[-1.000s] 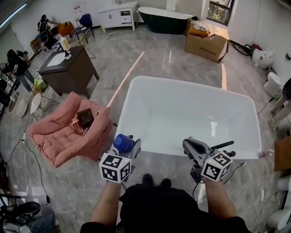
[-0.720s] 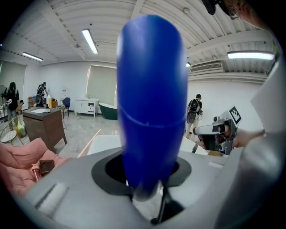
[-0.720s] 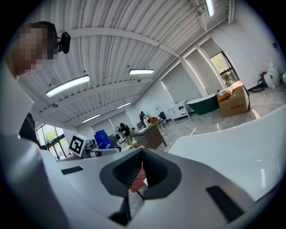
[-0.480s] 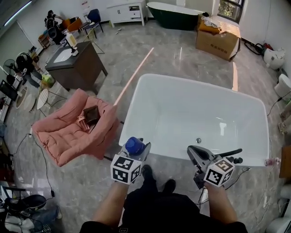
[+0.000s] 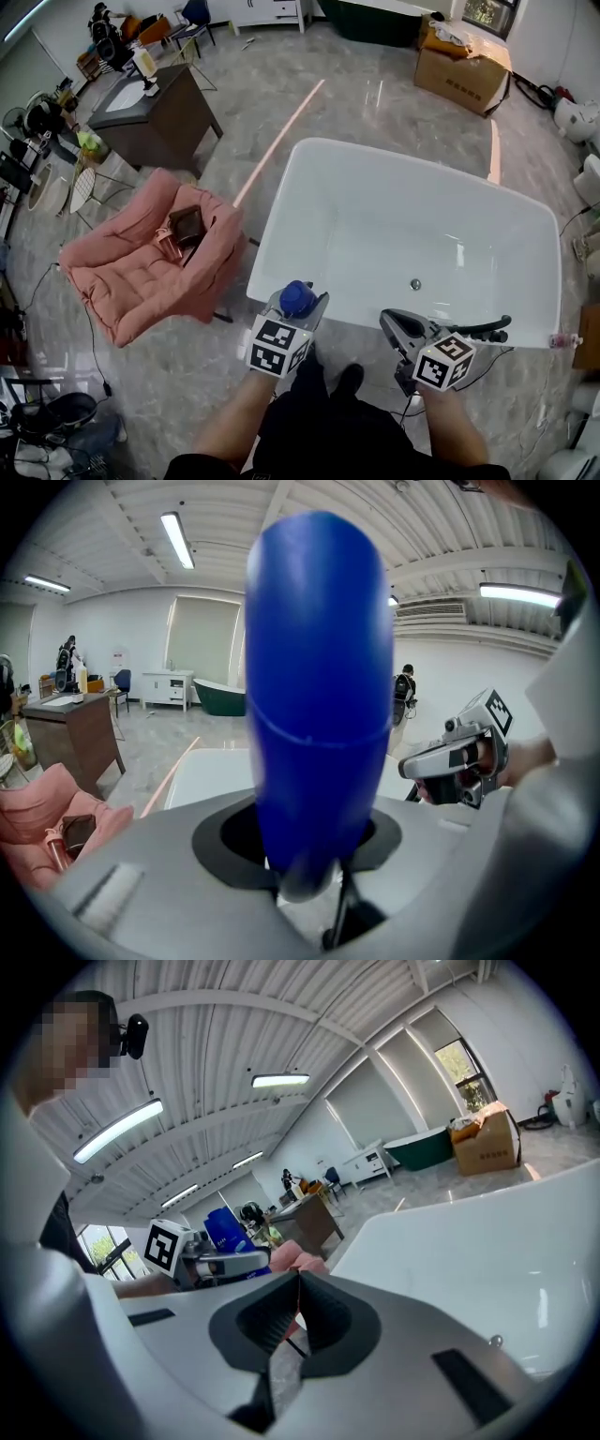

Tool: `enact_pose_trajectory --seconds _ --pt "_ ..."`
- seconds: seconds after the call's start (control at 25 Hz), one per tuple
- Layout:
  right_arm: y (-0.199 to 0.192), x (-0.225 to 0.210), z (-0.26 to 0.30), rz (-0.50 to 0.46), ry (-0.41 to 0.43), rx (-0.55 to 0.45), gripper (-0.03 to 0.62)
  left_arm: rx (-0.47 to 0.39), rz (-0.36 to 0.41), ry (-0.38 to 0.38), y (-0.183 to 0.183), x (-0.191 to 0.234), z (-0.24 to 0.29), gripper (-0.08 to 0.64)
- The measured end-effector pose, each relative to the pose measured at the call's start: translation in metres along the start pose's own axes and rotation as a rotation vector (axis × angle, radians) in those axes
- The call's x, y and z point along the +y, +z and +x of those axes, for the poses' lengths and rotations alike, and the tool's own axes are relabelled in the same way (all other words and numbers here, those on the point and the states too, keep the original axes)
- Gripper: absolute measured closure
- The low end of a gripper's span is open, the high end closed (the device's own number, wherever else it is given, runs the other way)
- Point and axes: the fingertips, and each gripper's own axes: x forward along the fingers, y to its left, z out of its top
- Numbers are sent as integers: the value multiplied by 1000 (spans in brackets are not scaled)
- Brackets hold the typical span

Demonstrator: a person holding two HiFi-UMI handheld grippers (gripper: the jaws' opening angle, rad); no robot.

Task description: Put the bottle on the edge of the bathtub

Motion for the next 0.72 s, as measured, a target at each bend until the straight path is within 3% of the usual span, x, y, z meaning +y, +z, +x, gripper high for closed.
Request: enact_pose_trajectory --seconds 0.72 --pt "-42 -35 39 69 -64 95 580 100 5 -108 -64 -2 79 414"
